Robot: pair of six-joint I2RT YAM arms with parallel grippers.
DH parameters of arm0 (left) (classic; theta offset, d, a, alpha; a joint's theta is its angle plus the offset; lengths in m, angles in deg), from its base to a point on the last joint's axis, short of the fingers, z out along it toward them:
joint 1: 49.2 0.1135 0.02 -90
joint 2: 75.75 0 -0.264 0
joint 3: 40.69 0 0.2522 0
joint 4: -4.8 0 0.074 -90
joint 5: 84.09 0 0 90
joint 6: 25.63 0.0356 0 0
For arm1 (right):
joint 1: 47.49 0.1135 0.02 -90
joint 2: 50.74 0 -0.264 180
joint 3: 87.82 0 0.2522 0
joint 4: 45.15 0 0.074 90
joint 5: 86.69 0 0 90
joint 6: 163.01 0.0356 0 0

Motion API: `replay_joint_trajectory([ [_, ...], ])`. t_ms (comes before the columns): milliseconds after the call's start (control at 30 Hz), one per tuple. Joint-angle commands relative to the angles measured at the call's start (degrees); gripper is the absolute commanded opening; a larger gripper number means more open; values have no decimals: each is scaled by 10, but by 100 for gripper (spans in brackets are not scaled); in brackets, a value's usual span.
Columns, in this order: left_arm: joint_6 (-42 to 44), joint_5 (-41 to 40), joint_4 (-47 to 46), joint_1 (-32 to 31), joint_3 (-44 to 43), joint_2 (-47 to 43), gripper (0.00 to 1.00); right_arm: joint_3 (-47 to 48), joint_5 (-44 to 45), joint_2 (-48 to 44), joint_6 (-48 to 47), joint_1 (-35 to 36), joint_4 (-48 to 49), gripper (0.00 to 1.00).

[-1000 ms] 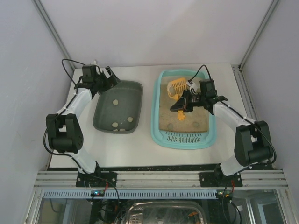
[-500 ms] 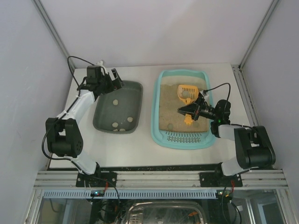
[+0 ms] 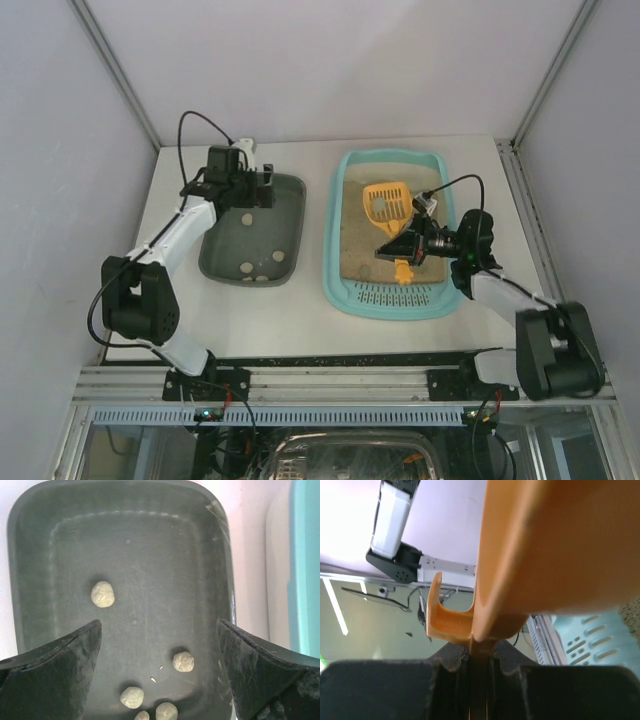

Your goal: Clean the litter box

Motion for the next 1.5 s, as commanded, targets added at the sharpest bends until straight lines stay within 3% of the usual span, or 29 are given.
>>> replay_joint_trajectory([
  [0, 96, -63, 58, -45, -90, -2, 100, 42, 14, -107, -277, -9, -358, 0],
  [67, 58, -93, 69, -44, -112, 9, 100, 55, 40, -136, -367, -4, -467, 0],
  [200, 19, -64, 102, -40, -152, 22, 100, 112, 61, -157, -488, -9, -617, 0],
  [400, -3, -69, 188, -40, -249, 36, 100, 118, 94, -170, -526, 2, -647, 0],
  [467, 33, -23, 225, -36, -296, 50, 100, 131, 114, -172, -535, 4, -661, 0],
  [533, 53, 43, 199, -27, -285, 35, 100, 164, 133, -156, -557, 14, -708, 0],
  [633, 58, 0, 163, -15, -283, 15, 100, 234, 160, -117, -589, 54, -791, 0],
  [900, 76, -114, 241, 19, -450, 104, 100, 414, 179, 11, -628, 128, -869, 0],
  [1000, 66, -109, 249, 19, -494, 119, 100, 499, 173, 68, -654, 158, -903, 0],
  [1167, 63, -135, 273, 19, -477, 89, 100, 590, 169, 151, -648, 211, -920, 0],
  [1300, 74, -117, 267, 38, -358, 15, 100, 677, 222, 221, -693, 265, -1001, 0],
  [1467, 78, -62, 283, 86, -239, -65, 100, 735, 332, 288, -669, 320, -1051, 0],
])
